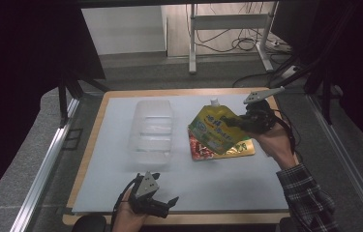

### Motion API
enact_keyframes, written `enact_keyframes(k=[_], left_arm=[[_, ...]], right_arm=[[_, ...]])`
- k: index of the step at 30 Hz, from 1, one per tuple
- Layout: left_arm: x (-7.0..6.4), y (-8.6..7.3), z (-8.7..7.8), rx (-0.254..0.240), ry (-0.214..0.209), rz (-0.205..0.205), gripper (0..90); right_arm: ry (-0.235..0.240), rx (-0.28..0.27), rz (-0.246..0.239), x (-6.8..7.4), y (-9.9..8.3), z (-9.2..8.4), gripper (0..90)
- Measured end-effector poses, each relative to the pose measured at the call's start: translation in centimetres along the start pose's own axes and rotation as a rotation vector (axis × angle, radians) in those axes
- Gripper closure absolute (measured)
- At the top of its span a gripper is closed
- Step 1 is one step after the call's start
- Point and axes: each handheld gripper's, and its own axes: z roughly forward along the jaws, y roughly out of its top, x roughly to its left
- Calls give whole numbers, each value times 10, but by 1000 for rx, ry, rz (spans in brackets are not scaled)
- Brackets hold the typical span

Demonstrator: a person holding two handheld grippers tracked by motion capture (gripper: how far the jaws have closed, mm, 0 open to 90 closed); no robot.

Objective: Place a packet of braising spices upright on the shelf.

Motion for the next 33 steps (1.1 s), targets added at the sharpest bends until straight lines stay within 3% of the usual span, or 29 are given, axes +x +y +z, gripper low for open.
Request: enact_keyframes(k=[15,27,33], left_arm=[[-1,1,1,3,-22,-16,18],[-3,-1,4,38,4,46,19],[-3,-1,4,33,2,41,19]], right_arm=[[13,0,-8,-8,24,25,891],[7,-11,-19,-17,41,39,891],[3,-8,-29,-21,51,50,891]])
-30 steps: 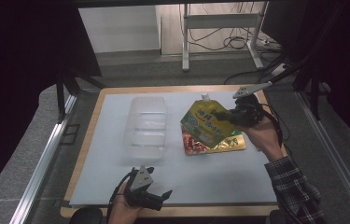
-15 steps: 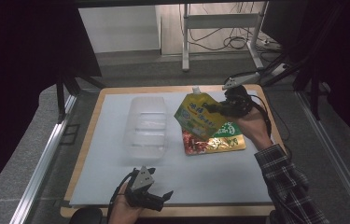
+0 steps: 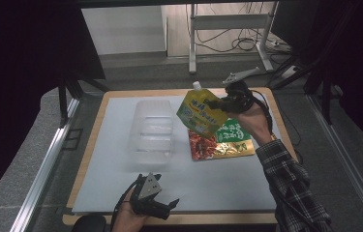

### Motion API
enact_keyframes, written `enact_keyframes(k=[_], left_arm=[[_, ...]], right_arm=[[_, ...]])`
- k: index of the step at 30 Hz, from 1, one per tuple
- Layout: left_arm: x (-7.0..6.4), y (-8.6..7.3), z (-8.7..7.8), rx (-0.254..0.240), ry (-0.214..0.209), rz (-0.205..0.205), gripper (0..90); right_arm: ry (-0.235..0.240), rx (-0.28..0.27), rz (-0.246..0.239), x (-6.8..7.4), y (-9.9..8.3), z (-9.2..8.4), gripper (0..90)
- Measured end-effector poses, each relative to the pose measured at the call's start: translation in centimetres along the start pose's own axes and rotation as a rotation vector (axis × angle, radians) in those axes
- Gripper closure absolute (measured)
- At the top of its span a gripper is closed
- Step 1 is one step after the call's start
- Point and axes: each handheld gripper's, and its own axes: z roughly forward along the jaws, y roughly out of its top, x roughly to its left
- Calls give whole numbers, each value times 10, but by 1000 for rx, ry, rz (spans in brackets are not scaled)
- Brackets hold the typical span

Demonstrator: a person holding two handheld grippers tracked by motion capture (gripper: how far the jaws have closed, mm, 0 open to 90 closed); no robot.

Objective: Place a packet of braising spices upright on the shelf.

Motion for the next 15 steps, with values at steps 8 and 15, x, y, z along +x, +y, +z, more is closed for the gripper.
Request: enact_keyframes(k=[8,15], left_arm=[[-1,0,1,16,7,22,21],[-2,1,1,1,-7,1,20]], right_arm=[[4,-7,-9,-2,11,8,891],[12,-8,-10,-6,23,19,891]])
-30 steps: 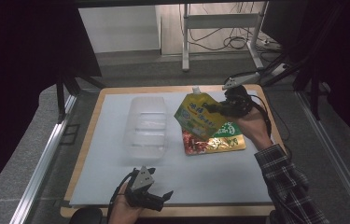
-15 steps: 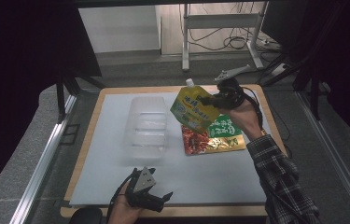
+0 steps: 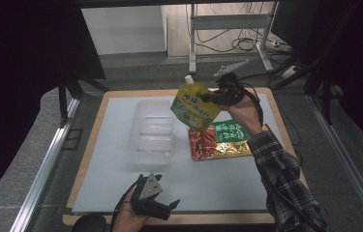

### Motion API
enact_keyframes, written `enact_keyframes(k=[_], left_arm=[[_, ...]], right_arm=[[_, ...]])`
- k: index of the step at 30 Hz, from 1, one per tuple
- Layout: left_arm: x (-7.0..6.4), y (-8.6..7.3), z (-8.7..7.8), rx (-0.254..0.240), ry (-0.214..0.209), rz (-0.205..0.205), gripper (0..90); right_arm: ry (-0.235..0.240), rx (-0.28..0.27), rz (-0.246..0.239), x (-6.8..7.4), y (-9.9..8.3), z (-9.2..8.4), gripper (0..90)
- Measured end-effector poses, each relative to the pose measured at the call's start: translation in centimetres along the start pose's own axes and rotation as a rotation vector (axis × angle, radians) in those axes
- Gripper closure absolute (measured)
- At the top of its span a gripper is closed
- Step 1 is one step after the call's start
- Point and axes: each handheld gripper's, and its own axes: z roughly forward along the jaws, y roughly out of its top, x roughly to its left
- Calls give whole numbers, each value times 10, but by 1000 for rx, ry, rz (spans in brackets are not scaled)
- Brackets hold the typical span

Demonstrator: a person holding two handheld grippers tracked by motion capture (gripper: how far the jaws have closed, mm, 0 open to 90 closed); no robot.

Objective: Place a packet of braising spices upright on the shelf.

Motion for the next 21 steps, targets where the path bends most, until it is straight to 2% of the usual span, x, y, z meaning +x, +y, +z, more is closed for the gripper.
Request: enact_keyframes(k=[8,16,21], left_arm=[[0,0,0,1,-7,-5,22],[-1,0,1,8,-7,7,23],[0,0,0,-4,-7,-6,20]], right_arm=[[6,-9,-8,-3,13,13,891],[12,-9,-16,-6,24,24,891],[14,-11,-11,-7,33,34,891]])
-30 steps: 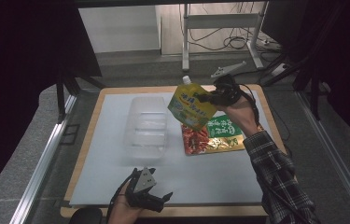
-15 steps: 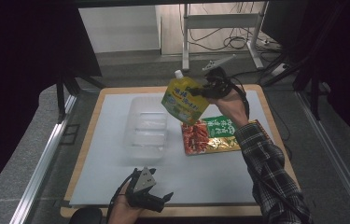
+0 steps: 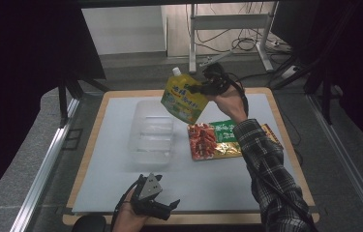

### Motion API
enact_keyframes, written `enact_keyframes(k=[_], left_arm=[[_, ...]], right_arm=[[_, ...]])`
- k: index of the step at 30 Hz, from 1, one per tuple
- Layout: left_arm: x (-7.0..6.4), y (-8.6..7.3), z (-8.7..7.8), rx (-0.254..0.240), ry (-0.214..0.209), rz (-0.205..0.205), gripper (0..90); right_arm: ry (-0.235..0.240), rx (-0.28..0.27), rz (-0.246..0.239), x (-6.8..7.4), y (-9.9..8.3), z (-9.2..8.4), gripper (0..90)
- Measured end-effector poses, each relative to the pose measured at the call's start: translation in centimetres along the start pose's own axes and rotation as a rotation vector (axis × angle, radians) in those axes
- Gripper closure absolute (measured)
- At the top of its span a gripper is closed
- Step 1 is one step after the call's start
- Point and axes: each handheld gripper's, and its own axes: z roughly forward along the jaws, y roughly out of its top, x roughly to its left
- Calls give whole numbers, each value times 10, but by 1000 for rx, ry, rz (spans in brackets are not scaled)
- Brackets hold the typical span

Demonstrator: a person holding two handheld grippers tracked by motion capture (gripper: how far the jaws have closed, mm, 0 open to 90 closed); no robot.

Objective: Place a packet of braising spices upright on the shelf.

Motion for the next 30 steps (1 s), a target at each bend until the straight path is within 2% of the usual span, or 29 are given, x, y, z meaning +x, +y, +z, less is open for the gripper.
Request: enact_keyframes(k=[7,18,30], left_arm=[[1,0,-1,-4,2,-5,16],[0,0,-1,-11,1,-4,16],[0,0,-3,-10,-2,-1,17]], right_arm=[[2,2,-5,0,11,12,891],[27,8,-25,6,34,42,891],[44,36,-41,12,45,71,891]])
